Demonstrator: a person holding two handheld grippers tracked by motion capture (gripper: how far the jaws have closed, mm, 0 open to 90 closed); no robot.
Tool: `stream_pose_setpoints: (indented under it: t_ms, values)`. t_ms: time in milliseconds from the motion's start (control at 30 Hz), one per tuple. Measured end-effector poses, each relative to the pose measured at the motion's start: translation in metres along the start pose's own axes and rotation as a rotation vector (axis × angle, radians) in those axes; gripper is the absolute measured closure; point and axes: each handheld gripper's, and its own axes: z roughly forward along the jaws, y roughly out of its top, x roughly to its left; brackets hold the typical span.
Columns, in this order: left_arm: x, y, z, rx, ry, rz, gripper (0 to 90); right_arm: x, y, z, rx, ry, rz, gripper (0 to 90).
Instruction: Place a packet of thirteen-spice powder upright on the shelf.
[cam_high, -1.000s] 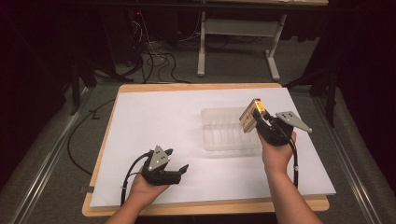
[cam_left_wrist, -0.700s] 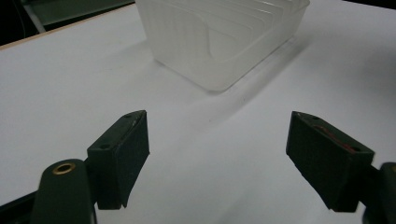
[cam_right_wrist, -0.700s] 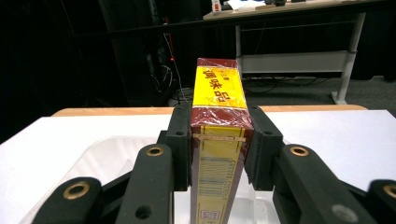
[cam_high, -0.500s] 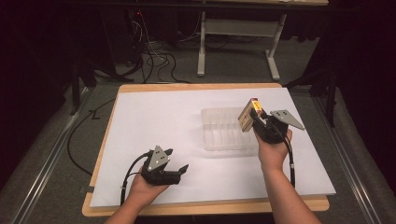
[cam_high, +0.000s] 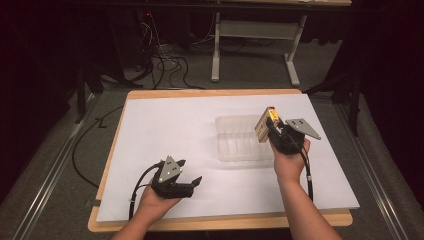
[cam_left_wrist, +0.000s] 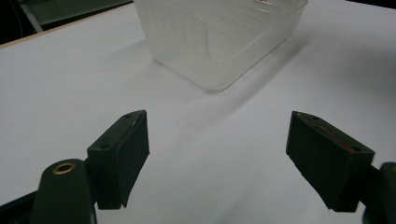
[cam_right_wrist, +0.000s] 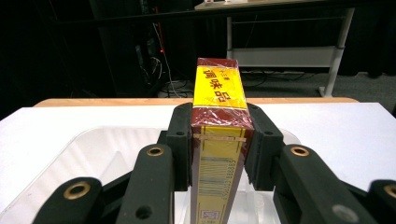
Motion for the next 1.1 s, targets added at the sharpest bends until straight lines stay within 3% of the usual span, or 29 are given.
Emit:
stream_pose_setpoints:
  t_ms: [700,1100]
  values:
    - [0.0,0.0,0.001,0.003,-0.007,-0.003,22.0,0.003,-0.008,0.005,0.016,-0.036,0.011,68.1]
    - [0.0,0.0,0.0,0.008,-0.017,-0.003,22.0,0.01,-0.015,0.01,0.024,-0.062,-0.014,67.9]
